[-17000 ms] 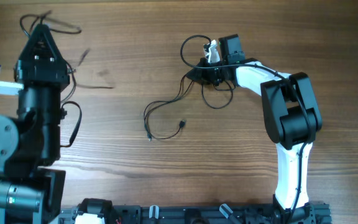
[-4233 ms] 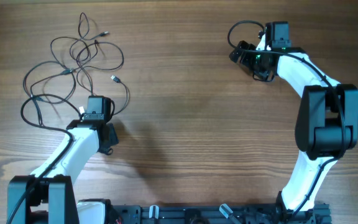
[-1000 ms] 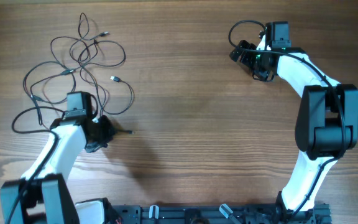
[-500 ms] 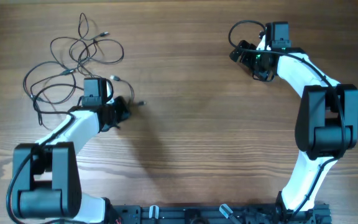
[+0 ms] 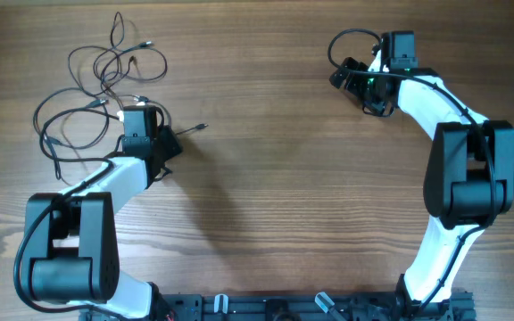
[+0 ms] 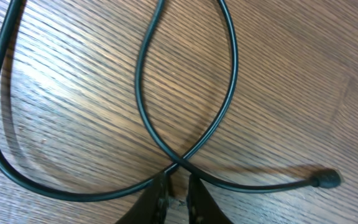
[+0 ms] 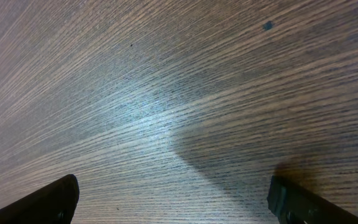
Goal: Untangle cables
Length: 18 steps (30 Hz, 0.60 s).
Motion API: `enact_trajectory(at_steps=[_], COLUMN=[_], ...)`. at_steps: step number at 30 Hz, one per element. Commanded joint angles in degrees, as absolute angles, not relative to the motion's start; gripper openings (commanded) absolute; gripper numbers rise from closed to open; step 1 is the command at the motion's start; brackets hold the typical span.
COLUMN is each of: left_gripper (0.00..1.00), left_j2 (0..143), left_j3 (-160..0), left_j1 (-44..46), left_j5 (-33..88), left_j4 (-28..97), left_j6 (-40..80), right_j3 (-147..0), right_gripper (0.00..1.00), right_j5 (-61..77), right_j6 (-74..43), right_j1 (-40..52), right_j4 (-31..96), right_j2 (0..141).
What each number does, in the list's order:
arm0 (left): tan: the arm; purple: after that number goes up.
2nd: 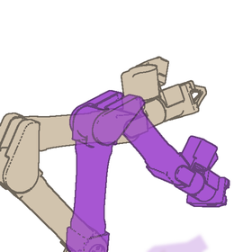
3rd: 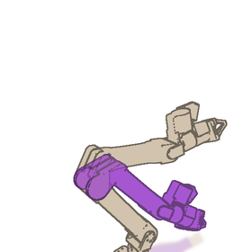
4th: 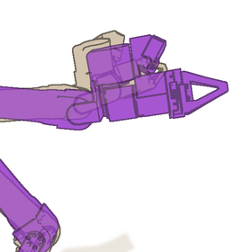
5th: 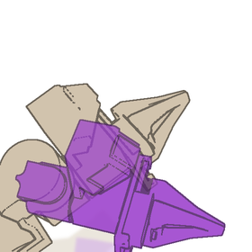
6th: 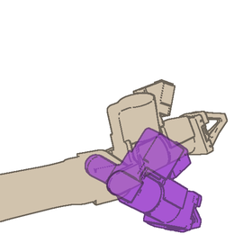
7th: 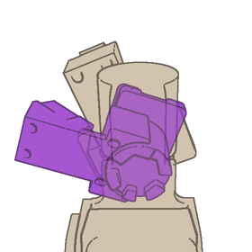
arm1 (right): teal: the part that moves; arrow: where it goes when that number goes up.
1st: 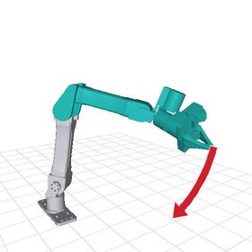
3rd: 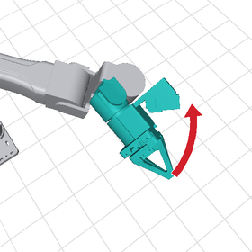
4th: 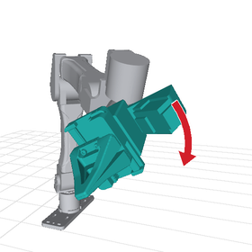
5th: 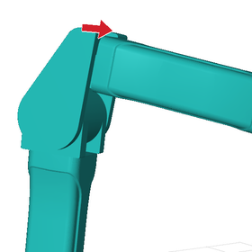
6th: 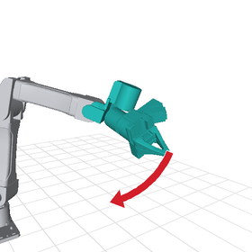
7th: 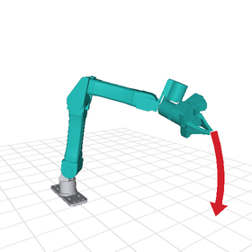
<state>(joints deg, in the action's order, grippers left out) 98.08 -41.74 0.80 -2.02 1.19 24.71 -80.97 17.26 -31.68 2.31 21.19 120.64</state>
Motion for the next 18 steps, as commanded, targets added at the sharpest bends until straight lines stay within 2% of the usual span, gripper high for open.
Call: enact_trajectory(at_steps=[1, 5, 11, 15, 18], left_gripper=[0.16, 0.23, 0.21, 0.09, 0.04], left_j2=[102.35, 102.35, 102.35, 102.35, 102.35], left_j3=[-38.37, -38.37, -38.37, -38.37, -38.37], left_j1=[0.1, 0.12, 0.12, 0.16, 0.16], left_j5=[-7.86, -7.81, -4.67, -1.28, -1.28], left_j4=[3.18, 3.2, 3.64, 3.6, 3.57], left_j6=[24.25, 24.25, 24.27, 24.27, 24.25], right_j3=[-80.38, -80.38, -80.38, -80.38, -80.38], right_gripper=[1.0, 0.99, 1.0, 1.0, 1.0], right_j5=[16.12, 16.12, 16.12, 16.12, 16.12], right_j6=[-32.12, -32.14, -32.14, -32.14, -32.14], right_j1=[2.02, 2.02, 2.02, 2.02, 2.02], right_j4=[21.21, 21.21, 21.19, 21.19, 21.19], right_j2=[121.75, 121.75, 121.75, 121.75, 121.75])
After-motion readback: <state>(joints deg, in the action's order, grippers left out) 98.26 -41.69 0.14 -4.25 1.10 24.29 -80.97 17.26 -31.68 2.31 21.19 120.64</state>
